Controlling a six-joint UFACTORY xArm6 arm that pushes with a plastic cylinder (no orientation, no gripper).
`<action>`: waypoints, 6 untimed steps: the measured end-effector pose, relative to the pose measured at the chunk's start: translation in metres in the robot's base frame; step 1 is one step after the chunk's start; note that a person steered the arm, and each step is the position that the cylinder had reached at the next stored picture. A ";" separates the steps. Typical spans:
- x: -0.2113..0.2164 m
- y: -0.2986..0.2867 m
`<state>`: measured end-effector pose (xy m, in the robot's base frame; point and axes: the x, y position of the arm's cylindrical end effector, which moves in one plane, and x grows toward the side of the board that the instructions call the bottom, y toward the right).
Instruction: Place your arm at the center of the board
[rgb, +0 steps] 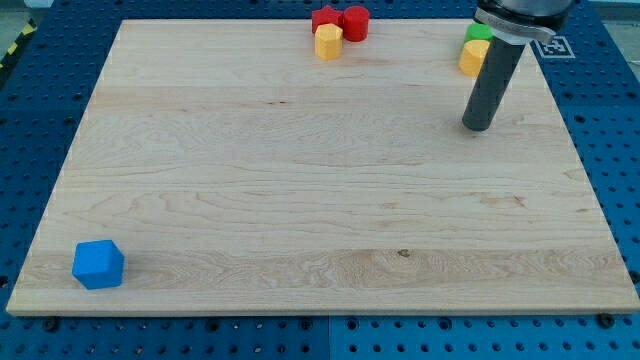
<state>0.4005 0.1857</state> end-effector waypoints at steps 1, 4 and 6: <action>0.000 -0.004; 0.000 -0.072; -0.007 -0.194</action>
